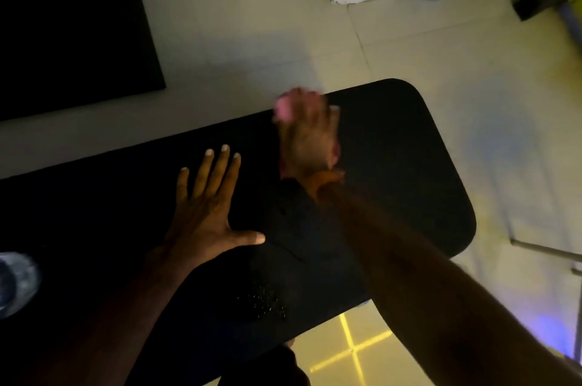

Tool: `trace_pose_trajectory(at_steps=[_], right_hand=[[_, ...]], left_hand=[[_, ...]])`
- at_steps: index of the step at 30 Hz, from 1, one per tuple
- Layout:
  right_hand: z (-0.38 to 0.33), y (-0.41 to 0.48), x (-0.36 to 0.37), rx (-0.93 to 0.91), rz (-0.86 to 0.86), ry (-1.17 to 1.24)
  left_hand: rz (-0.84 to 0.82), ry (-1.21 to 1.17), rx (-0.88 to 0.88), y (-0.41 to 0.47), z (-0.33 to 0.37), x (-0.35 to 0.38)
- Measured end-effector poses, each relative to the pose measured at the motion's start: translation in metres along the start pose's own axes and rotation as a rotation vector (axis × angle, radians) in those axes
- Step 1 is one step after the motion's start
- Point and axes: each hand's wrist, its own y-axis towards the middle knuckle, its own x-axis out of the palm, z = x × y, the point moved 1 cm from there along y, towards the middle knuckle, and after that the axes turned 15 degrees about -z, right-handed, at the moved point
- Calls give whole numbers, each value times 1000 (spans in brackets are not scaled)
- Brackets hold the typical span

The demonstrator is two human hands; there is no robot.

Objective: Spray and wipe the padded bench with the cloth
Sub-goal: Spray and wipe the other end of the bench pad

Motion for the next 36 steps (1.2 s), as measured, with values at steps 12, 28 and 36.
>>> trace_pose_trajectory(at_steps=[12,28,36], right_hand=[[44,-112,31,-461,-206,-279],[66,-237,57,457,120,208],[24,-269,88,162,69,35]], left_hand=[[-48,4,-32,-26,7,10],[-71,145,100,-97,-2,64],[-41,97,106,-134,-43,81]])
